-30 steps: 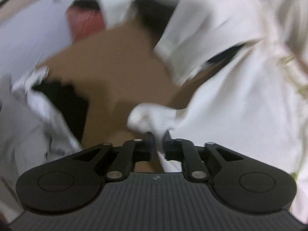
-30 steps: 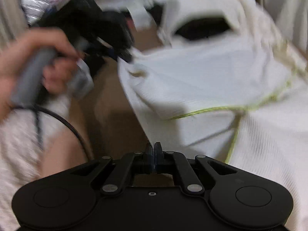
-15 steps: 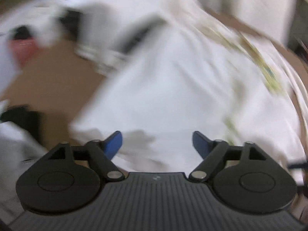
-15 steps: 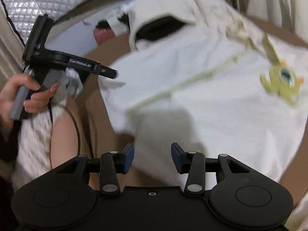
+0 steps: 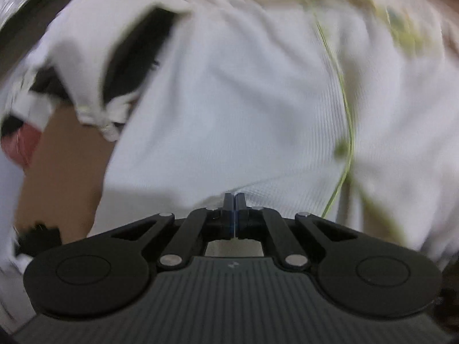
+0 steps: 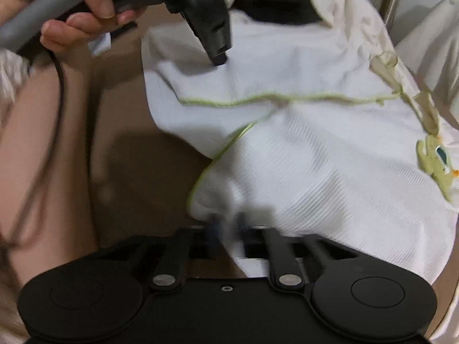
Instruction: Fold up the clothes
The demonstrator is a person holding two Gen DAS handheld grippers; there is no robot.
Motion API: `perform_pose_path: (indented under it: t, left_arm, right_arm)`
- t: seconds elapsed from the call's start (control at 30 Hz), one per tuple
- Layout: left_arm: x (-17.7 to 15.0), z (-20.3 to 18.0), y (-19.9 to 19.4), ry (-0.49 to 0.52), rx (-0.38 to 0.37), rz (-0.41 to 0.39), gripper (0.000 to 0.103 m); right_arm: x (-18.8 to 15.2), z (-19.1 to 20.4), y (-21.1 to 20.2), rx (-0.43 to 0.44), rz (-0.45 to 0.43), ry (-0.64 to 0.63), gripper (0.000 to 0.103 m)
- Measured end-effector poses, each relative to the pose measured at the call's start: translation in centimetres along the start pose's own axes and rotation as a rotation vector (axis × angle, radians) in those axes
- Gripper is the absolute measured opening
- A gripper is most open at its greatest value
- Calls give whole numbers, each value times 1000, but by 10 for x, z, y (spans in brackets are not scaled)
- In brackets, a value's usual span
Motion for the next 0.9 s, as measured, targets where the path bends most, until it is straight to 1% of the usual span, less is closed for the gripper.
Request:
perform_pose_path:
  t: [0.07,0.1,0.13,0.2,0.23,0.3,0.33,0.37,0.4,0.43,0.47,0.5,0.53,0.57,0.67,0.7,0.77,0.8,0.83,0.9]
  left_arm:
    - [2,1,-21,-44,-43,-51,0]
    - [4,2,-25,-69,-76,-57,0]
    - [5,3,-27,-94,-112,-59,0]
    - [2,-3,-19,-126,-193,-13,0]
    - [-1,-6,-14,-142,-234,12,1]
    - [-9,-22,-6,-141,-257,65,3]
    - [-14,-30,-2,-140,-266,91,4]
    - [-17,-38,-3,-133,-263,91,5]
    - [-19,-45,-5,-125,-258,86,6]
    - [-15,-46,-10,-126,-258,70,13]
    - [-10,-46,-16,-129,-258,52,24]
    - [-6,-46,-22,-133,-259,34,30]
    - [-1,-45,-29,-136,-259,17,37]
    - [4,-45,-35,-139,-260,-1,43]
    - [18,-44,-53,-149,-261,-55,48]
    - [23,-44,-59,-152,-262,-73,50]
    - [32,-43,-71,-158,-263,-108,60]
    - [37,-43,-78,-161,-263,-126,62]
    - [42,-42,-84,-164,-264,-144,66]
    - [52,-40,-93,-176,-259,-168,68]
  right_arm:
    - [10,-3,-20,113,-48,94,9]
    - [15,-5,-31,170,-72,141,9]
    - [18,-8,-36,218,-88,188,9]
    - [26,-15,-46,313,-118,282,9]
    - [23,-14,-41,304,-95,287,9]
    - [17,-10,-29,277,-42,290,11]
    - [11,-8,-24,266,-15,299,16]
    - [7,-10,-23,270,-5,326,16]
    - [6,-17,-30,270,-24,358,17]
    - [5,-24,-38,269,-46,390,23]
    - [4,-32,-45,268,-67,423,35]
    - [3,-39,-53,267,-89,455,39]
    - [5,-50,-62,242,-114,468,40]
    - [6,-61,-72,215,-138,479,40]
    - [14,-96,-104,149,-172,532,40]
    - [21,-108,-115,142,-166,560,40]
    - [39,-133,-138,140,-153,627,40]
    - [48,-141,-149,147,-140,636,40]
    - [57,-147,-159,155,-127,643,41]
    - [83,-157,-179,62,-64,598,40]
Point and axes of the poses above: each gripper's, at about its wrist camera, not at the fingertips, and y roughly the way its jaws point, z to its left, x to its top, the point moved 6 cm from there along y, roughly the way its jaws point, and after that the axes turned 6 degrees about -x, right-handed, at the moved point
